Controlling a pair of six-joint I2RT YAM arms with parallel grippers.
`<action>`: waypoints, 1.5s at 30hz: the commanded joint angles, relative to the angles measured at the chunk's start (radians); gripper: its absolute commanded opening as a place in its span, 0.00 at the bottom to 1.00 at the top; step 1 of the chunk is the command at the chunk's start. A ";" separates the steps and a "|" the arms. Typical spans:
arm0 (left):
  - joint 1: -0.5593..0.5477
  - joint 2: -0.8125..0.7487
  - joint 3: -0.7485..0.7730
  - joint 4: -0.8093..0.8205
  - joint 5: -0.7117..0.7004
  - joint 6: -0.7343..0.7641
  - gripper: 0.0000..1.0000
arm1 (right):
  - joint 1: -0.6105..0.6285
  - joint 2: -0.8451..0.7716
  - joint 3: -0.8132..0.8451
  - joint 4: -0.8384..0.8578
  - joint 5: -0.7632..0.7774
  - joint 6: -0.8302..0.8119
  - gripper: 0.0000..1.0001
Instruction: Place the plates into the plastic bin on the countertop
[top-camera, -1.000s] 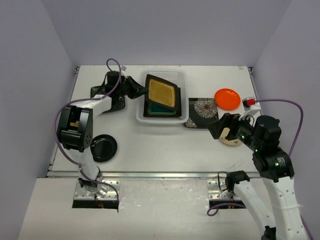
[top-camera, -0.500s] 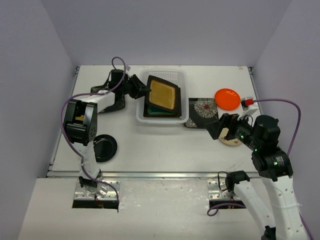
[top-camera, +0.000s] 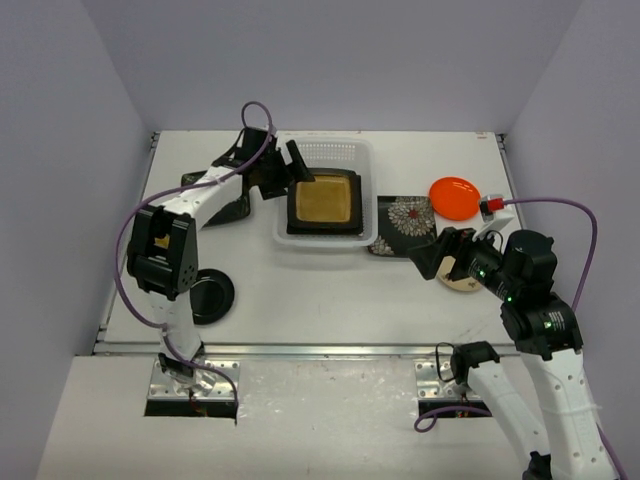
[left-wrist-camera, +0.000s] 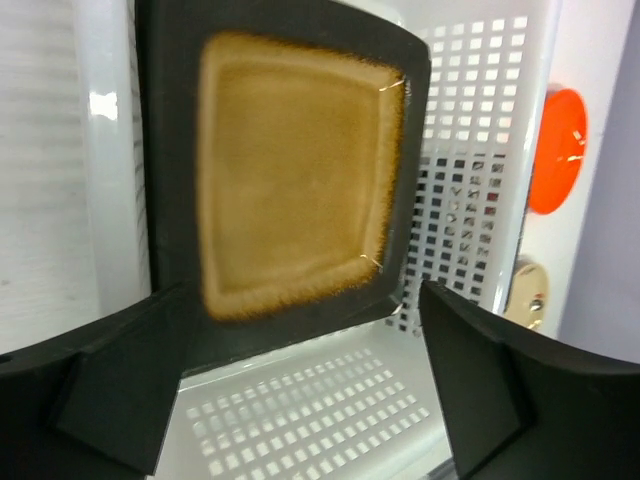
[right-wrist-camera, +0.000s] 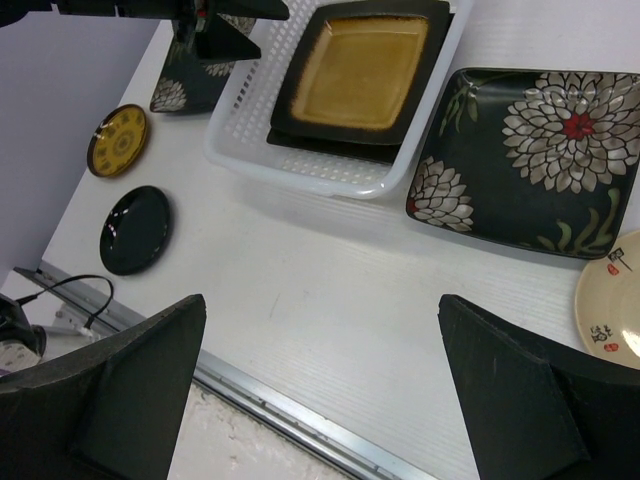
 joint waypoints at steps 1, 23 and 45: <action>-0.003 -0.144 0.060 -0.084 -0.130 0.066 1.00 | -0.004 0.005 -0.007 0.045 -0.008 -0.006 0.99; 0.271 -0.496 -0.474 -0.186 -0.572 -0.769 1.00 | -0.003 -0.057 -0.061 0.088 0.010 0.040 0.99; 0.351 -0.051 -0.368 0.012 -0.559 -0.740 0.87 | -0.004 -0.086 -0.129 0.142 -0.003 0.082 0.99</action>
